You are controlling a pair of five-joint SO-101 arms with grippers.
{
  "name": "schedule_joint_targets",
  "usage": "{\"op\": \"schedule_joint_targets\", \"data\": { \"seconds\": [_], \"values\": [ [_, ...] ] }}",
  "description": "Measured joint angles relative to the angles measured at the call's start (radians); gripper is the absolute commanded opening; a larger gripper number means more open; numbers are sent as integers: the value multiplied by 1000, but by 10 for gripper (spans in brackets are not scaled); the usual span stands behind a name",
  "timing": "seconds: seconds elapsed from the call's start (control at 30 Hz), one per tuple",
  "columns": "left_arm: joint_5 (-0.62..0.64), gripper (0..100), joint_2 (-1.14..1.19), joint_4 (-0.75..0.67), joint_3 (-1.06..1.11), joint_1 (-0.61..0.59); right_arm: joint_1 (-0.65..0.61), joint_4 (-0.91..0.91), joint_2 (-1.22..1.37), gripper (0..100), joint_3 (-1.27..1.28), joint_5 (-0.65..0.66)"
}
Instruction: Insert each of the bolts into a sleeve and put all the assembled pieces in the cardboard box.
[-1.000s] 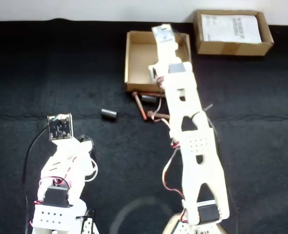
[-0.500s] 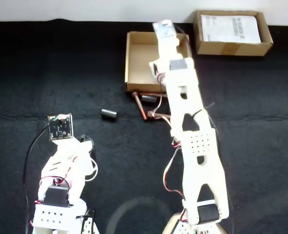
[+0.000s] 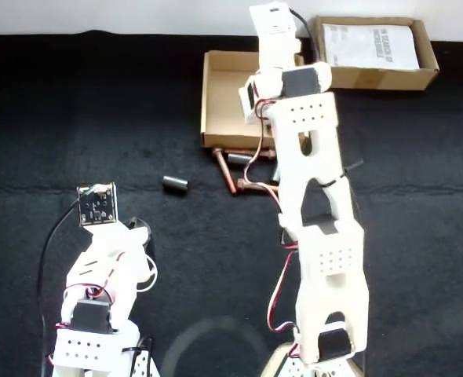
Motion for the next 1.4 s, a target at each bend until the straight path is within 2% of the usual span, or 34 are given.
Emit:
{"op": "schedule_joint_targets", "data": {
  "seconds": [0.27,0.7,1.03,1.4],
  "values": [
    [0,10,0,0,0,0,29,75,-186,177,43,-43],
    [0,10,-6,12,0,0,29,66,-677,177,809,-48],
    [0,10,-6,14,0,0,86,-336,-723,177,1266,-54],
    [0,10,-6,14,0,0,86,-758,-723,177,1521,-94]
  ]
}}
